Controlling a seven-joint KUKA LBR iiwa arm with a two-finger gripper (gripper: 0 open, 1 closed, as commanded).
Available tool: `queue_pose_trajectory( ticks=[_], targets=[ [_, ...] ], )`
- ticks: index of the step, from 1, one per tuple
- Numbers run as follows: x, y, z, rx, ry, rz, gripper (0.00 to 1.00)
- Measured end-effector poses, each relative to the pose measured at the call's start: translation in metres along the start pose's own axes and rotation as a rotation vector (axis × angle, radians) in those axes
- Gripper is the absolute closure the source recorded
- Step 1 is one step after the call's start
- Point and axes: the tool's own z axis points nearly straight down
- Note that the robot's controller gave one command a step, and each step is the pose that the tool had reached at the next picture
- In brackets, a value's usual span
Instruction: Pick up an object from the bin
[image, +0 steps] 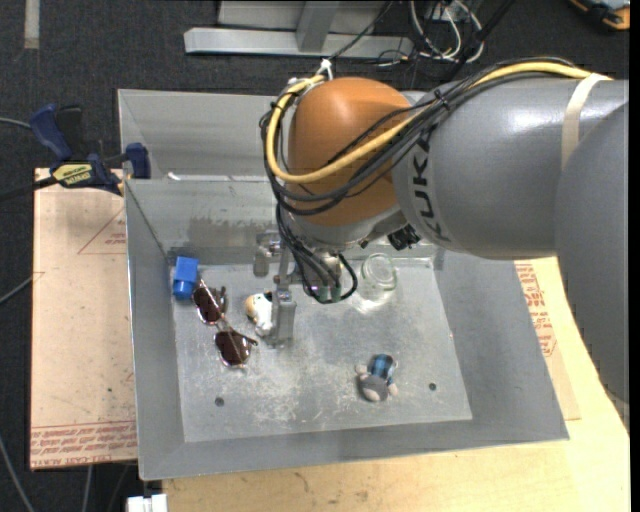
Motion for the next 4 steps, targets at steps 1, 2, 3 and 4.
queue_pose_trajectory(
  ticks=[1, 2, 3, 4],
  targets=[
    [-0.002, -0.001, -0.005, -0.001, -0.008, 0.004, 0.0],
    [-0.01, -0.015, 0.064, -0.003, -0.013, 0.064, 0.0],
    [-0.02, -0.029, 0.133, -0.008, -0.022, 0.274, 0.0],
    [-0.026, -0.011, 0.136, -0.005, -0.028, 0.208, 0.0]
  ],
)
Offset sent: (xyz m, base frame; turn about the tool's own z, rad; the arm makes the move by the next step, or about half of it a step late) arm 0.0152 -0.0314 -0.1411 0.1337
